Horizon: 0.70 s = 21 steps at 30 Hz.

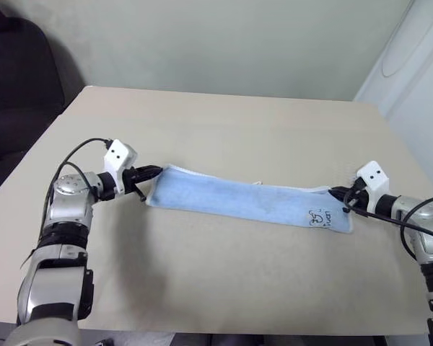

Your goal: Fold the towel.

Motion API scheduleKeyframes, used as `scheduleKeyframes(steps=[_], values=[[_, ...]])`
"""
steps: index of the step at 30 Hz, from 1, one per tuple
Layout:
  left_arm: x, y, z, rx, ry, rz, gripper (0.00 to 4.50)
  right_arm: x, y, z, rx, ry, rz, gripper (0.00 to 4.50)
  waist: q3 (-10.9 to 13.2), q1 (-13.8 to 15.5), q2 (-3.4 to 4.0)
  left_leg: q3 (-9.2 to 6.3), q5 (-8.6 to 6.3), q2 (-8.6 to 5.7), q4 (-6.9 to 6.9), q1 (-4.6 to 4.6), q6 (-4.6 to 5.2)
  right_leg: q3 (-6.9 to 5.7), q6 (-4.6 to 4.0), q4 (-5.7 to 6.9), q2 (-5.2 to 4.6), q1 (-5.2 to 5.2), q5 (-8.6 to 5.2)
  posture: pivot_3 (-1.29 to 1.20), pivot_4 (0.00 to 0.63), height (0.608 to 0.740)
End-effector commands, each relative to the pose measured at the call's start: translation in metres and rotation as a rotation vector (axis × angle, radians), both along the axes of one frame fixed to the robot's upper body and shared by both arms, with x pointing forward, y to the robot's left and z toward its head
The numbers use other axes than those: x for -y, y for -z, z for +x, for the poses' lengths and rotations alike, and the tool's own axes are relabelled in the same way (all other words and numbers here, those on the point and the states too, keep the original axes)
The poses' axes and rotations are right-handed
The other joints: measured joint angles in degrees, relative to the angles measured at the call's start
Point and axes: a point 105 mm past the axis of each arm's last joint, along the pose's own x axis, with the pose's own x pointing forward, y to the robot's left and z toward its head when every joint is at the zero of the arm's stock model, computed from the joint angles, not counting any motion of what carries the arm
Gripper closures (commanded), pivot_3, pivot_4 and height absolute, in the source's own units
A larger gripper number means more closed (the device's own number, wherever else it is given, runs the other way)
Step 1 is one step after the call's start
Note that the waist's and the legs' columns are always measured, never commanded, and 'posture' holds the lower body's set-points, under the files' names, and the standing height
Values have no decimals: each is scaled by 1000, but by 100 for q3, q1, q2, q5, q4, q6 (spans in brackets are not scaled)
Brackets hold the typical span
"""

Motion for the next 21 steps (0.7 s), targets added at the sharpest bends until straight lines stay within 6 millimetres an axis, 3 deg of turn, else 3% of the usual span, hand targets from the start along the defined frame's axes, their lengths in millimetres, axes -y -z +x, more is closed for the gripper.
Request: scheduleKeyframes(steps=[1,14,15,17,21], values=[[0,-13,6,49,-17,-17,4500,5,-7,6,41,22,-25,4453,1,6,1,-3,0,0,0,0,0,-2,0,-1,0,1,0,0,150,740],[-4,18,-2,-54,7,86,4500,2,5,1,8,2,-52,4453,3,6,4,-4,-3,-1,0,1,-4,-2,4,-1,-1,2,2,0,150,740],[-4,19,-2,-58,6,84,4004,2,6,2,10,6,-51,4249,3,6,4,-4,-3,-1,0,1,-5,-2,4,-1,-1,2,2,0,150,740],[-4,20,-1,-59,-6,83,3441,4,6,3,15,23,-43,3723,3,7,4,-4,-3,-1,0,1,-5,-2,4,-1,-1,2,2,0,150,740],[-7,18,2,-53,-34,65,2010,7,6,4,27,43,-33,2345,3,8,4,-6,-3,-1,-1,1,-5,-2,4,-1,-1,2,2,0,150,740]])
